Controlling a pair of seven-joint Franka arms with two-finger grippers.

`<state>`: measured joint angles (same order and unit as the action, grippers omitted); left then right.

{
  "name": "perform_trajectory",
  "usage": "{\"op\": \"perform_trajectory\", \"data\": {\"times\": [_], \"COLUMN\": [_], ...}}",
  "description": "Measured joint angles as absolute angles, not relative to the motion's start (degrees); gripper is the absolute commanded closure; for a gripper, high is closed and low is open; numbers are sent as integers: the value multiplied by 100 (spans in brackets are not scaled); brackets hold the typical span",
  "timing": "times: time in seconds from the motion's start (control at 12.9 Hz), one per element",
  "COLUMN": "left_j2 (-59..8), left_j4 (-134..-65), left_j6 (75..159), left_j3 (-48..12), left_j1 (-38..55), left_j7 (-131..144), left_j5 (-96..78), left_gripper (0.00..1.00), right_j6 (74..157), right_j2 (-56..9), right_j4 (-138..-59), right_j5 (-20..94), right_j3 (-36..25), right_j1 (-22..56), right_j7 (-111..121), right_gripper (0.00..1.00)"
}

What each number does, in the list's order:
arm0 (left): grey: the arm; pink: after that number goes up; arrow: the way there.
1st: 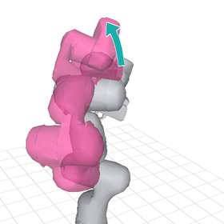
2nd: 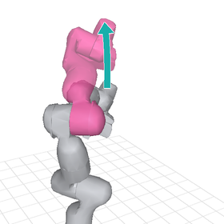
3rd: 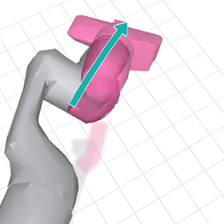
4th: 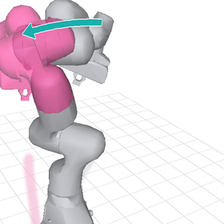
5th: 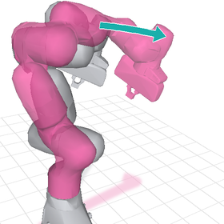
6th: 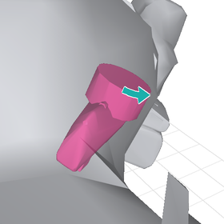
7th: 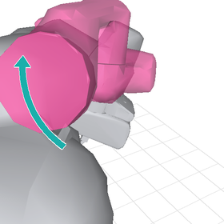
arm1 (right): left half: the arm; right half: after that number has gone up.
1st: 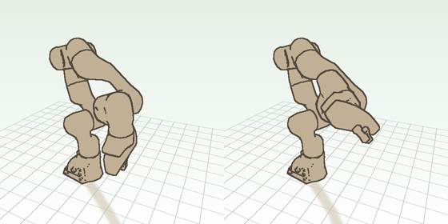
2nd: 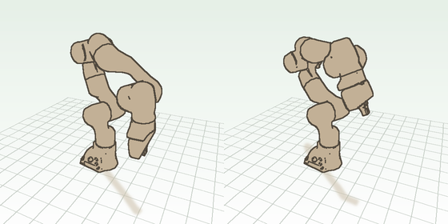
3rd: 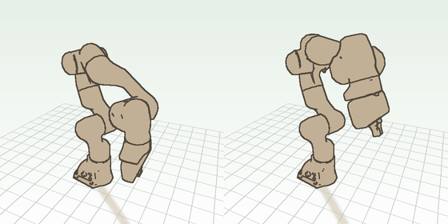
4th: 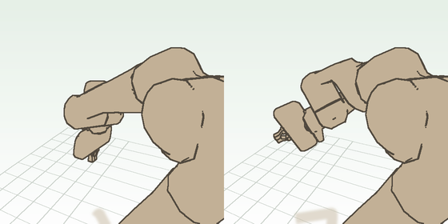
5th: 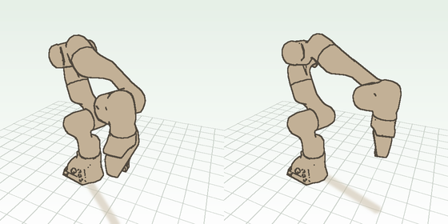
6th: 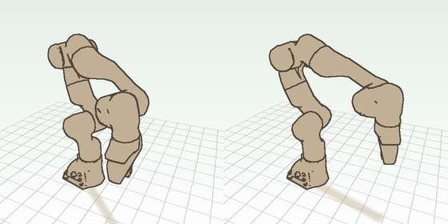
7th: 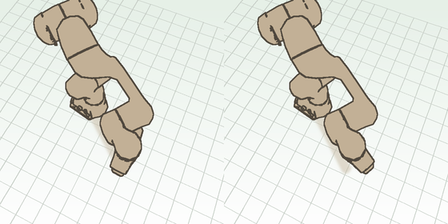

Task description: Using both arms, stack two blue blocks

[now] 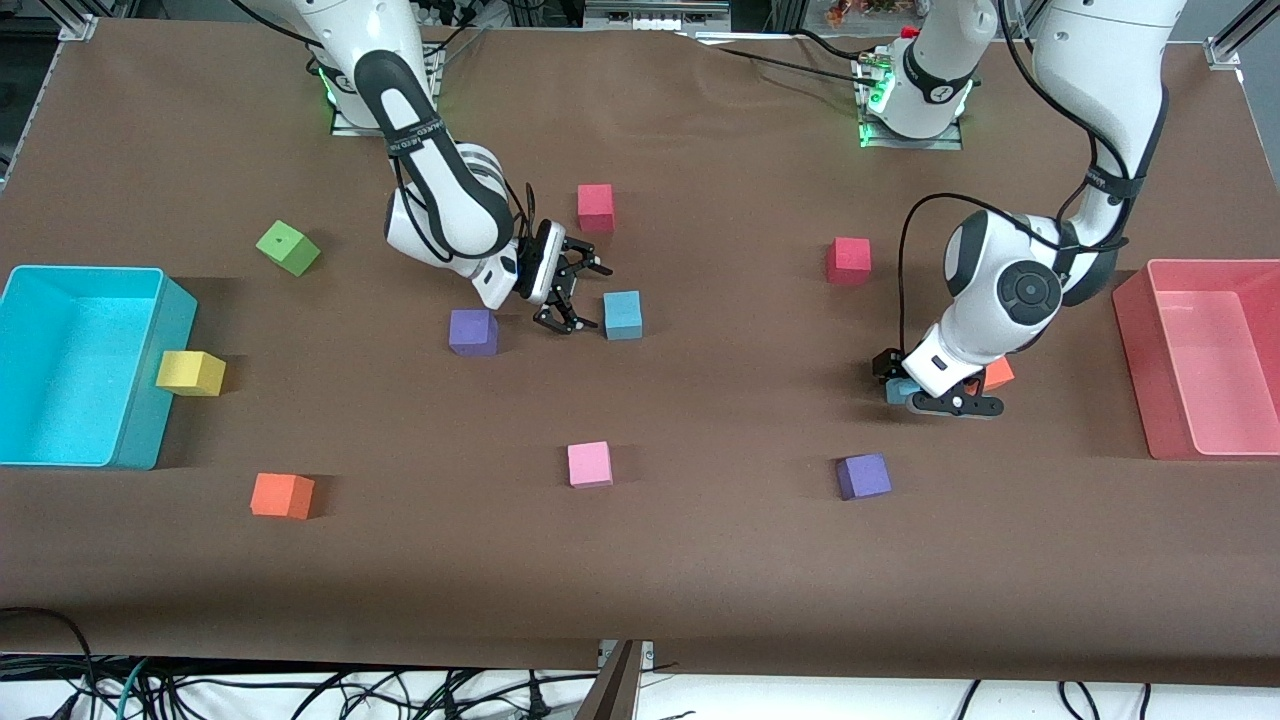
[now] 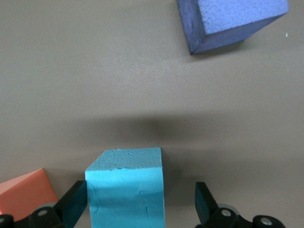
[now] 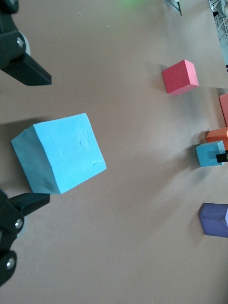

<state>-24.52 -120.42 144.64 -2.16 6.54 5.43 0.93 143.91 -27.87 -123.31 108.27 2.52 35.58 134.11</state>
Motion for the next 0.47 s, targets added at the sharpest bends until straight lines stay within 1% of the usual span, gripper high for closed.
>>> {"op": "perform_trajectory", "data": {"times": [0.16,0.23,0.31,0.39,0.47], "left_j2": [-2547,-2573,-2586,-2592,-2596], "left_j4": [-12042,-12042,-12042,-12042,-12042], "left_j6": [14521,14529,14535,14536,14536], "left_j3": [-212,-212,-212,-211,-206], "left_j1": [654,654,654,654,654], "left_j7": [532,530,529,529,529], "left_j5": [93,93,93,93,93], "left_gripper": [0,12,56,89,100], "right_j6": [14376,14354,14328,14316,14306], "right_j2": [-2832,-2861,-2891,-2915,-2940], "right_j4": [-12333,-12334,-12334,-12334,-12334], "right_j5": [10842,10870,10918,10964,11003], "right_j3": [252,253,253,253,253], "right_j1": [3558,3558,3558,3558,3558], "right_j7": [13471,13494,13519,13541,13570], "right_gripper": [0,0,0,0,0]}}
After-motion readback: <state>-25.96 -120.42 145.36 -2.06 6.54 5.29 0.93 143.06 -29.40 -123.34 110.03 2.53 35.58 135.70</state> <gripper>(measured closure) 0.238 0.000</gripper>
